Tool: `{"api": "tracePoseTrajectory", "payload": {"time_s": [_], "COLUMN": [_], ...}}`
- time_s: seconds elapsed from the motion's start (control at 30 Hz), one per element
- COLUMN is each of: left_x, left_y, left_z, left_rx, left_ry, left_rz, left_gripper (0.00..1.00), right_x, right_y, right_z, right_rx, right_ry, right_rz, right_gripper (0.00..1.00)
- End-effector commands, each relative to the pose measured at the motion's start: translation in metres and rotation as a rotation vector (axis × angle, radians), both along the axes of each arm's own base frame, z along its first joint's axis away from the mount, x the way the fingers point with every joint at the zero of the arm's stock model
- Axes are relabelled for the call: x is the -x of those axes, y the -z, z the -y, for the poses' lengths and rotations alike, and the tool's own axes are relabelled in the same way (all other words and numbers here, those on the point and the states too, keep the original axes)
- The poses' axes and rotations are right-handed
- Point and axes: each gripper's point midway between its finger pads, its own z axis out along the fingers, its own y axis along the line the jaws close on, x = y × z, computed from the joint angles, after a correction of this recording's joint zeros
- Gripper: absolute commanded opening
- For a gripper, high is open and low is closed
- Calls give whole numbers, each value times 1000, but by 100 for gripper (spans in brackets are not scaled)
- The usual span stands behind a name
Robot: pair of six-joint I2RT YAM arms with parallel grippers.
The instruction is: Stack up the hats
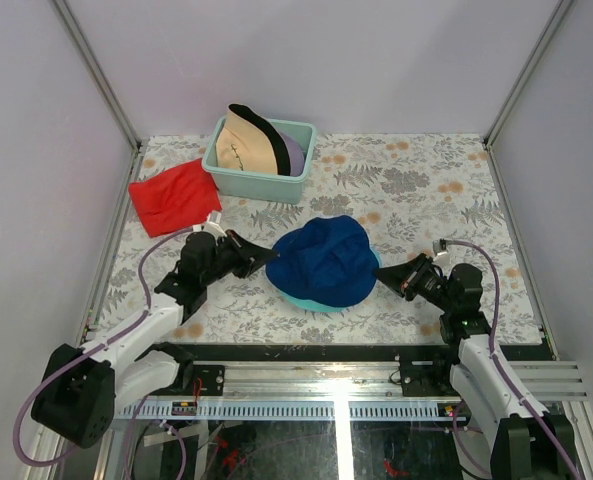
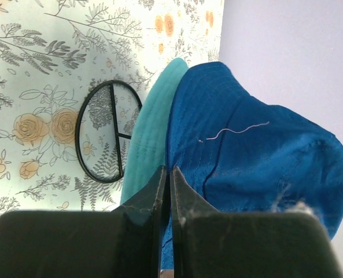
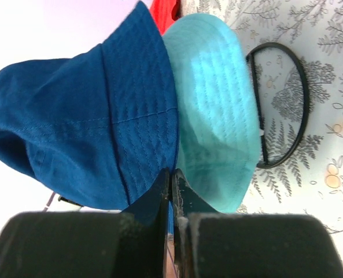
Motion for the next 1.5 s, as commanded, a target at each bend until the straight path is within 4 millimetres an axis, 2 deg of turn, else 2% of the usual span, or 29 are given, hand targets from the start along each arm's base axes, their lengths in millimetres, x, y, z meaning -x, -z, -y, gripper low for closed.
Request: {"api": "tracePoseTrajectory", "payload": {"time_s": [0.0, 0.2, 0.43, 0.63, 0.83, 1.03, 1.13, 1.3, 1.47], "left_x": [-3, -9, -24, -32, -36, -33, -34, -38, -36], "left_y": [22, 52, 65, 68, 63, 77, 82, 69, 72], "left_z": [-9, -22, -33, -41, -35, -31, -30, -29, -32], "left_rx": [-44, -90, -100, -102, -73, -67, -66, -66, -94], "left_ry": [-22, -47, -50, -41, -18, 14, 21, 22, 21], "left_rz": [5, -36, -62, -64, -60, -101, -115, -93, -100], "left_gripper": [0, 0, 0, 1, 3, 3, 3, 3, 3], "right_x": [2, -5, -22, -23, -16, -12, -13, -17, -16], "right_y": [24, 31, 27, 44, 67, 82, 83, 70, 74], "right_z": [4, 11, 23, 35, 37, 34, 35, 33, 34], "right_rx": [112, 198, 319, 433, 482, 551, 568, 596, 647], "right_ry": [-19, 3, 39, 51, 1, -33, -27, -37, -67], "right_rz": [-32, -56, -79, -153, -218, -241, -239, -202, -215], "right_gripper": [0, 0, 0, 0, 0, 0, 0, 0, 1]}}
